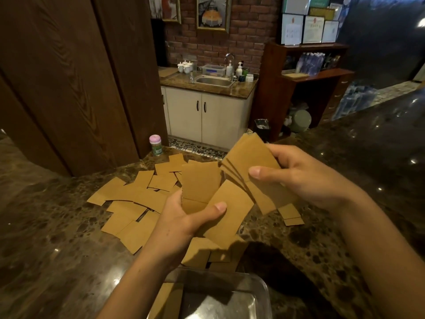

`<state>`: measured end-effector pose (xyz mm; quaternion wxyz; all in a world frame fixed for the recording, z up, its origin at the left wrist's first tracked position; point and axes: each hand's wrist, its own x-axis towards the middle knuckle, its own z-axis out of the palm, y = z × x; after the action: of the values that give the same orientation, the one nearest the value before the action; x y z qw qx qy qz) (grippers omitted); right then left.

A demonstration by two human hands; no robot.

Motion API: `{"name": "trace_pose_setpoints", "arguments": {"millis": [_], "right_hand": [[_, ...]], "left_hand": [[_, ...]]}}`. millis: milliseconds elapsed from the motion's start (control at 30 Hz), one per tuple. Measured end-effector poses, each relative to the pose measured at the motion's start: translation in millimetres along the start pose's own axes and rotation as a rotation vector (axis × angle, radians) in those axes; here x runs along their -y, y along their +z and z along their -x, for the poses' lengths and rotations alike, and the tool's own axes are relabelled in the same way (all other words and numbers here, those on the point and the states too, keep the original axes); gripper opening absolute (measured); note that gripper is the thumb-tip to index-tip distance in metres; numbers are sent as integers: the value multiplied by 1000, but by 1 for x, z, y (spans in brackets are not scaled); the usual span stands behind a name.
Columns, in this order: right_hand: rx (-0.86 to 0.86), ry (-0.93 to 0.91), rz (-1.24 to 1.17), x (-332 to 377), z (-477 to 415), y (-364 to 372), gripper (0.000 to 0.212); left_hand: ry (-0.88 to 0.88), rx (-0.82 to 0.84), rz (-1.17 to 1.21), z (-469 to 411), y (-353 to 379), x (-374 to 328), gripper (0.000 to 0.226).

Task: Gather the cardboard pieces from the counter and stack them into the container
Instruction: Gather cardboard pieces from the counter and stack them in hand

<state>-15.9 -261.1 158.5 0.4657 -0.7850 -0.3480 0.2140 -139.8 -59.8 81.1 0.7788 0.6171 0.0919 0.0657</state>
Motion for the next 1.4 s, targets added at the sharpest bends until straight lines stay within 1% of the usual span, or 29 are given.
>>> {"name": "trace_pose_setpoints", "arguments": {"millis": [33, 67, 100, 200, 233, 267, 300, 367, 433, 533, 600, 667, 733, 800, 833, 933, 1067, 1167, 1267, 1300, 1400], "right_hand": [[19, 19, -8, 3, -4, 0, 19], [1, 16, -28, 4, -8, 1, 19], [-58, 1, -66, 5, -10, 5, 19], [-341, -51, -224, 0, -11, 23, 19], [-398, -56, -254, -4, -9, 31, 20], [-420, -54, -273, -8, -7, 39, 22], [-410, -44, -280, -13, -5, 46, 23], [-317, -21, -253, -17, 1, 53, 24], [-210, -8, -163, -16, 5, 49, 25], [-140, -10, -61, -10, 6, 38, 24], [-133, -21, -101, -7, 6, 36, 23], [-178, -41, -209, -9, 5, 40, 24], [-288, -61, -316, -15, 4, 47, 24], [-388, -64, -434, -21, 3, 52, 25], [-412, -52, -510, -23, 3, 54, 28], [-396, -23, -712, -29, 6, 61, 41], [-383, -34, -920, -29, 11, 67, 40], [-360, -27, -958, -28, 11, 74, 38], [-344, 24, -905, -30, 9, 82, 39], [-351, 28, -890, -30, 8, 83, 40], [-437, 25, -912, -32, 5, 78, 37]], "left_hand": [[13, 8, 2, 0, 1, -1, 51], [26, 2, 25, 0, 0, -1, 51], [41, -11, 67, -1, 1, -1, 51], [93, -95, 193, -2, 3, -1, 50], [109, -131, 228, -3, 5, -1, 49], [126, -161, 257, -4, 6, -2, 47], [136, -190, 277, -5, 7, -2, 44], [146, -232, 296, -7, 7, -3, 35], [155, -251, 223, -9, 5, -3, 29], [151, -181, 63, -9, 5, -4, 38], [138, -129, 33, -10, 8, -4, 44], [127, -89, 62, -11, 11, -5, 42], [67, -36, 196, -11, 14, -5, 36], [18, 0, 314, -10, 14, -6, 38], [22, -3, 306, -9, 14, -5, 38], [108, -56, 220, -10, 14, -5, 30], [190, -138, 196, -14, 13, -6, 38], [192, -132, 161, -14, 12, -6, 39], [143, -18, 139, -11, 15, -4, 28], [117, 16, 169, -10, 16, -4, 24], [73, 41, 225, -7, 13, -3, 27]]}}
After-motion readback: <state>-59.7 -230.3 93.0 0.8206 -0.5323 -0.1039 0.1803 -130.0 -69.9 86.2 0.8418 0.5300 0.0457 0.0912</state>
